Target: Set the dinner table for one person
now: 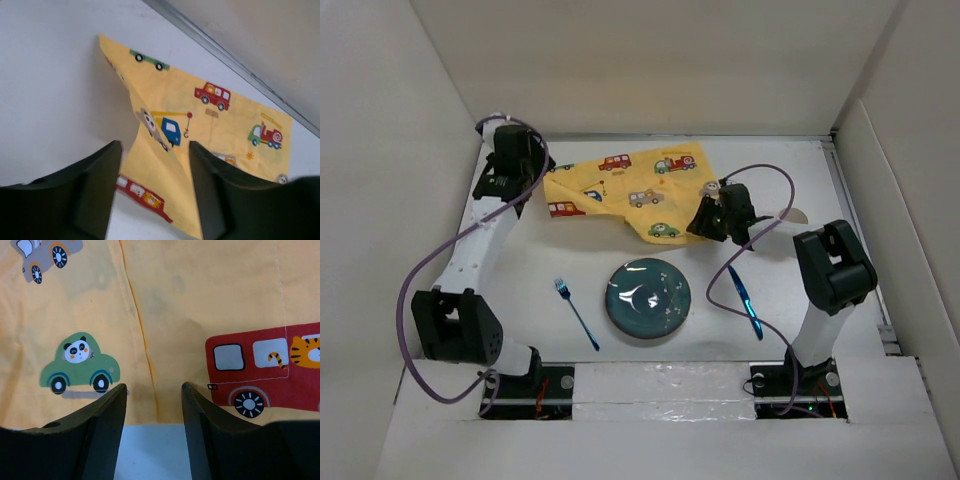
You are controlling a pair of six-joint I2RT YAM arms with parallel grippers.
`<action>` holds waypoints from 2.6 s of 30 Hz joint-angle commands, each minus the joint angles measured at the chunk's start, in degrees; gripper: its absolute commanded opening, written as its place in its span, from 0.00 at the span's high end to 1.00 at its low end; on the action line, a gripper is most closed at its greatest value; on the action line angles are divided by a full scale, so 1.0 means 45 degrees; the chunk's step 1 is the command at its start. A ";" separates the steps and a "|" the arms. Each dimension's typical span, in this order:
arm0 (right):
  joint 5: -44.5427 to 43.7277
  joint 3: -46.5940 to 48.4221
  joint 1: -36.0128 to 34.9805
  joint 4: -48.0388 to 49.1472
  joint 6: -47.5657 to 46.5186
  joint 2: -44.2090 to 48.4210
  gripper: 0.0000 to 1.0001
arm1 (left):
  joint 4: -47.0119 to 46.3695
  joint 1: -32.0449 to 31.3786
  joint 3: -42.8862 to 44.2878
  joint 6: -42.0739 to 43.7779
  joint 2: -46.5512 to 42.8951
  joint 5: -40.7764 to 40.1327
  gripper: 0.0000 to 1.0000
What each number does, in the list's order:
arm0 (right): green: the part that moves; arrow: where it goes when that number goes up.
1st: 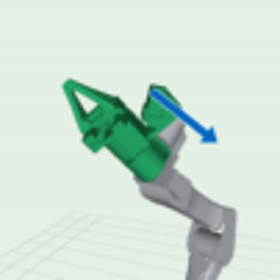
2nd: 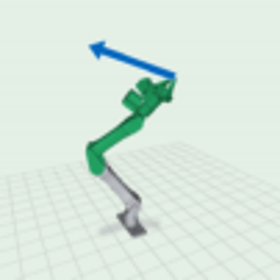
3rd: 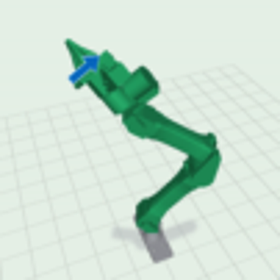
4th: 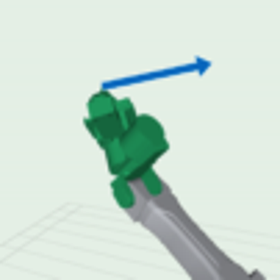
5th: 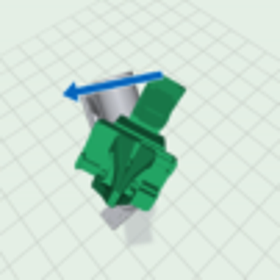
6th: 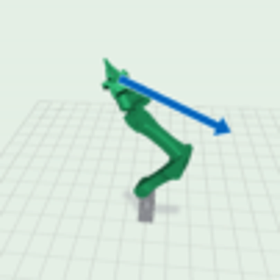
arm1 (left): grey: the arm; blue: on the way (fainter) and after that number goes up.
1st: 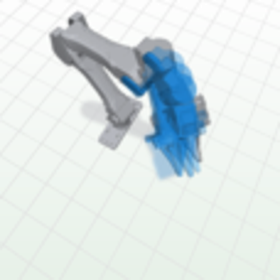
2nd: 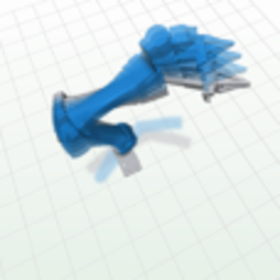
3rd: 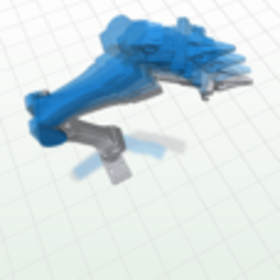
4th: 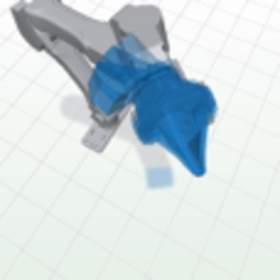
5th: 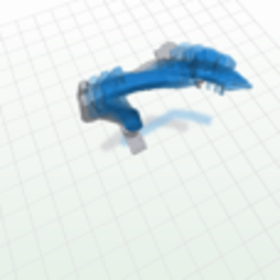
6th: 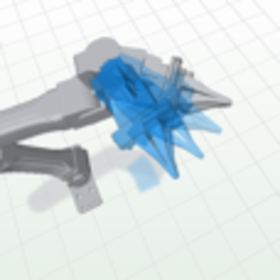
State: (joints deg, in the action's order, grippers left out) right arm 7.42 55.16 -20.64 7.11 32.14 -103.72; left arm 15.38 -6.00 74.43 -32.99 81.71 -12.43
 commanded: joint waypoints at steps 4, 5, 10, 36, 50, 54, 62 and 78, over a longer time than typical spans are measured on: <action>0.0110 0.0009 0.0095 0.0314 0.0045 0.0100 0.46 | 0.2211 0.0044 0.0787 0.1024 0.1844 -0.0892 0.37; 0.0089 -0.0011 0.0211 0.0333 0.0045 0.0139 0.47 | 0.1899 0.0044 -0.0087 0.0811 0.1726 -0.0794 0.37; 0.0440 -0.0030 0.0349 0.0489 0.0104 0.0100 0.46 | 0.0294 0.0161 -0.2553 -0.0010 0.0808 -0.0111 0.38; -0.4873 0.1196 -0.0977 -0.3063 -0.1320 0.1471 0.93 | -0.4466 -0.7156 -0.4037 -0.1595 0.0053 -0.2200 0.82; -0.3992 0.7219 -0.1409 -0.8280 -0.1615 -0.3905 1.00 | -0.5701 -0.8550 -0.9196 -0.1515 -0.6964 -0.2161 1.00; -0.4130 0.4978 -0.1661 -0.8027 -0.1070 -0.2931 1.00 | -0.5819 -0.8667 -0.9723 -0.1400 -0.7357 -0.1927 1.00; -0.4461 0.1474 -0.2443 -0.6522 0.0690 -0.0837 1.00 | -0.5702 -0.8667 -1.0642 -0.1321 -0.7846 -0.1985 0.95; -0.5417 0.5391 -0.1196 -0.7260 0.0242 -0.0459 0.70 | -0.6482 -0.8550 -0.9373 -0.1067 -0.6068 -0.2142 0.68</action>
State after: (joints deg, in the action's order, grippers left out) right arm -13.78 70.96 -29.85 -23.07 35.70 -102.48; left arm -10.07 -44.60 28.99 -38.83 54.68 -21.85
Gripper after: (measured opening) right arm 0.266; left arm 0.316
